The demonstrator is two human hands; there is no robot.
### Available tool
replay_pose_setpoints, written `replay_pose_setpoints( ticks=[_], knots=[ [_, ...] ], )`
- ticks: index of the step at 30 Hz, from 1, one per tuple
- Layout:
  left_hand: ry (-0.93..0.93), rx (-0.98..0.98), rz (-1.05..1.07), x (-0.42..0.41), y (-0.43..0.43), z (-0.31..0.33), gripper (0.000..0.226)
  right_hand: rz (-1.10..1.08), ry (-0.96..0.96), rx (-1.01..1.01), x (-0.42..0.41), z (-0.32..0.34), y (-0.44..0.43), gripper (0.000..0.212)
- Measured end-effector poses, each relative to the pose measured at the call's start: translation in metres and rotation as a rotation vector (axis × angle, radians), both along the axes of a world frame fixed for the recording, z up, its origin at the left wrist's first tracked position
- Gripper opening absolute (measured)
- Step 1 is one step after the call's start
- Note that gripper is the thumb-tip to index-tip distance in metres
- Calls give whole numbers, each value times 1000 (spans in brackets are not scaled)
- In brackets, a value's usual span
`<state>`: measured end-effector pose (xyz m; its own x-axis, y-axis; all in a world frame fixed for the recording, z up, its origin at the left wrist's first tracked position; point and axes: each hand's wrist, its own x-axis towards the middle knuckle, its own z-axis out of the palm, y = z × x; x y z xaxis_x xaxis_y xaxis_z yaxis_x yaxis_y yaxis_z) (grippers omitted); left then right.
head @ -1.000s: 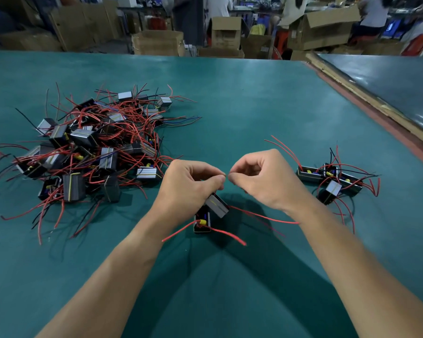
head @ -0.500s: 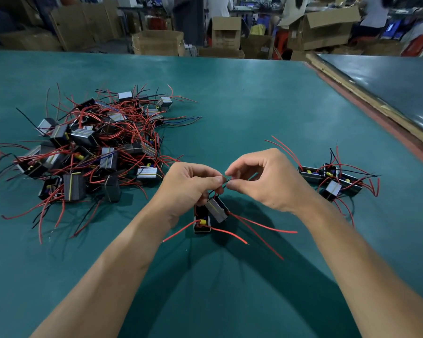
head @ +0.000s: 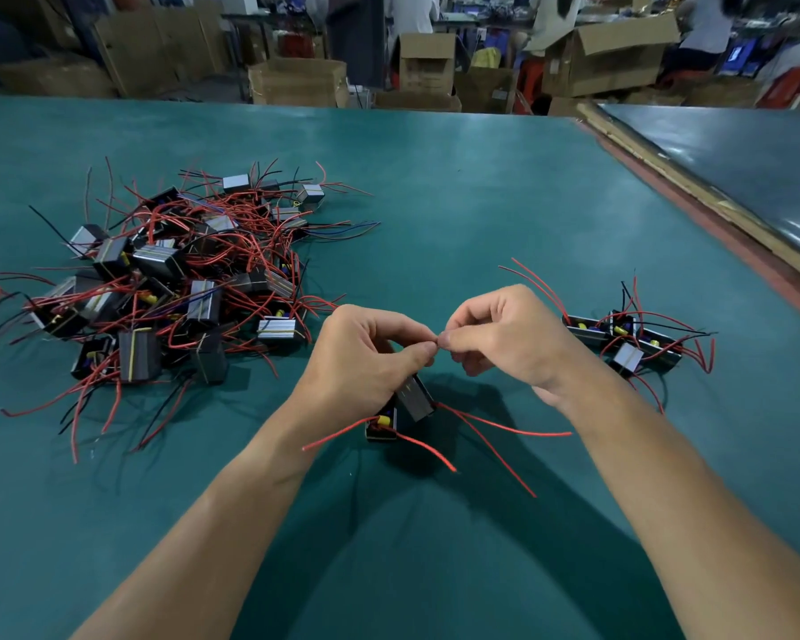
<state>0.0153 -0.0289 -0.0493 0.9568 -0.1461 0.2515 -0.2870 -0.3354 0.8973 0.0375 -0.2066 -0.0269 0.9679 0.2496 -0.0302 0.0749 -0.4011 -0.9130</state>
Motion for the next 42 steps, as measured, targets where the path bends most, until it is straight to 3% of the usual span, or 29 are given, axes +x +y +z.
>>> replay_pose_setpoints(
  ticks=[3, 5, 13, 18, 21, 26, 30, 34, 37, 42],
  knots=[
    [-115, 120, 33, -4, -3, -3, 18, 0, 215, 54, 0, 2, -1, 24],
    [-115, 120, 43, -2, -3, -4, 18, 18, 211, 77, 0, 1, -3, 23],
    [147, -74, 15, 3, 2, 0, 16, 49, -328, -75, 1, -11, 1, 10],
    [272, -189, 3, 3, 3, 3, 13, 55, -436, -177, 1, -13, 0, 9],
    [236, -173, 6, 2, 2, 3, 13, 52, -459, -271, -1, -11, 0, 14],
    [-12, 85, 39, -1, -1, 1, 15, 56, -274, -348, -3, -4, 1, 23],
    [-115, 130, 42, -3, -3, -2, 12, 19, 162, -47, -1, 4, 1, 29],
    [-176, 126, 19, -4, -4, -1, 18, 19, 382, 73, -1, 6, -2, 26],
    [-159, 115, -9, -5, -3, -1, 18, 53, 401, 95, -1, 7, -3, 26],
    [-134, 84, 3, 0, 0, 2, 15, 33, 245, 187, -1, 3, -2, 35]
  ],
)
